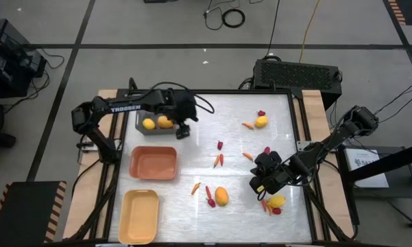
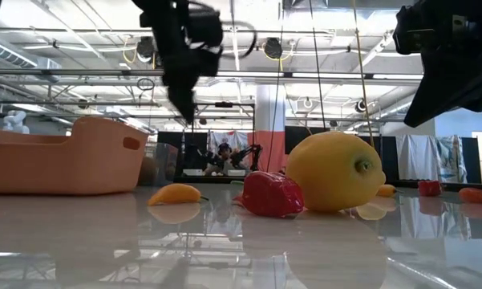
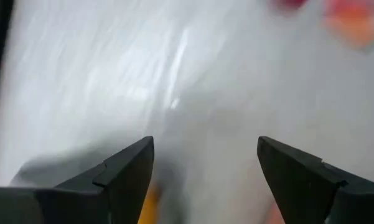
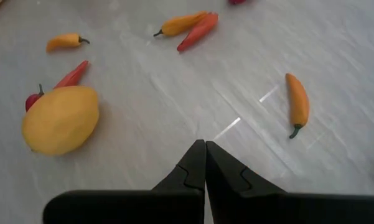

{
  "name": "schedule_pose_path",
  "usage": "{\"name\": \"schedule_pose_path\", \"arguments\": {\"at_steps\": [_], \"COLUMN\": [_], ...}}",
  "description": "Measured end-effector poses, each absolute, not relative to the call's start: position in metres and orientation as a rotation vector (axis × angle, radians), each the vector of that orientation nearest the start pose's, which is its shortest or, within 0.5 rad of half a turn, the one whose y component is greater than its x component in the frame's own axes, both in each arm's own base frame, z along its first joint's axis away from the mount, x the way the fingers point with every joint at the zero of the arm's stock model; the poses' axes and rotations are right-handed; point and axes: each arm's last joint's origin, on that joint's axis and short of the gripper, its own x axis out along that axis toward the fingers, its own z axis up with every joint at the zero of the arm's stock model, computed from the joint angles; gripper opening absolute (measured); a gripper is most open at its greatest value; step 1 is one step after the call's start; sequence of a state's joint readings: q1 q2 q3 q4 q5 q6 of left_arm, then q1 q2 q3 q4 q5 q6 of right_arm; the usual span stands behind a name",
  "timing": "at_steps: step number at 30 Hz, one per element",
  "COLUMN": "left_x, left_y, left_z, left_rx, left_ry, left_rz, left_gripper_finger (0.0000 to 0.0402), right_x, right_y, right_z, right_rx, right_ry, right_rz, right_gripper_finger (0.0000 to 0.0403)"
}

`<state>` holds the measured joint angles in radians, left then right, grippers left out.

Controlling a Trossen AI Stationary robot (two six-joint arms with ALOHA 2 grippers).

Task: Sort produce into baskets
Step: Put the lemon into the black bin

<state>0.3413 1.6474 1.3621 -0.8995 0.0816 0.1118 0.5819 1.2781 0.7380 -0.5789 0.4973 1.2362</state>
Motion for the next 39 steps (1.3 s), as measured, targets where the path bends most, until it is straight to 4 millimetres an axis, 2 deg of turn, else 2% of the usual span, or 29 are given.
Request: {"name": "schedule_pose_path", "arguments": {"at_steps": [9, 12, 16, 21, 26, 29, 33, 39], "left_x": [0.358, 0.377, 0.403, 0.43, 0.45, 0.465, 0.491, 0.529], "left_y": [0.076, 0.067, 0.056, 0.048, 0.052, 0.06, 0.067, 0.084], "left_z": [0.285, 0.284, 0.273, 0.243, 0.206, 0.193, 0.195, 0.196], "left_rx": [-0.024, 0.011, 0.045, 0.008, -0.104, -0.137, -0.128, -0.145], "left_ry": [0.754, 0.624, 0.498, 0.431, 0.406, 0.423, 0.404, 0.424], "left_rz": [0.053, 0.029, 0.014, 0.048, 0.081, 0.102, 0.112, 0.225], "left_gripper_finger": [0.0293, 0.0293, 0.0293, 0.0293, 0.0293, 0.0293, 0.0293, 0.0293], "right_x": [0.196, 0.196, 0.195, 0.193, 0.18, 0.165, 0.145, 0.125], "right_y": [0.112, 0.112, 0.112, 0.106, 0.095, 0.084, 0.073, 0.065], "right_z": [0.198, 0.198, 0.198, 0.198, 0.196, 0.198, 0.206, 0.219], "right_rx": [0.565, 0.563, 0.524, 0.42, 0.371, 0.379, 0.387, 0.485], "right_ry": [0.826, 0.827, 0.824, 0.754, 0.713, 0.722, 0.723, 0.665], "right_rz": [-0.495, -0.494, -0.496, -0.583, -0.764, -0.897, -1.02, -1.066], "right_gripper_finger": [0.0, 0.0, 0.0, 0.0, 0.0, 0.0, 0.0, 0.0]}}
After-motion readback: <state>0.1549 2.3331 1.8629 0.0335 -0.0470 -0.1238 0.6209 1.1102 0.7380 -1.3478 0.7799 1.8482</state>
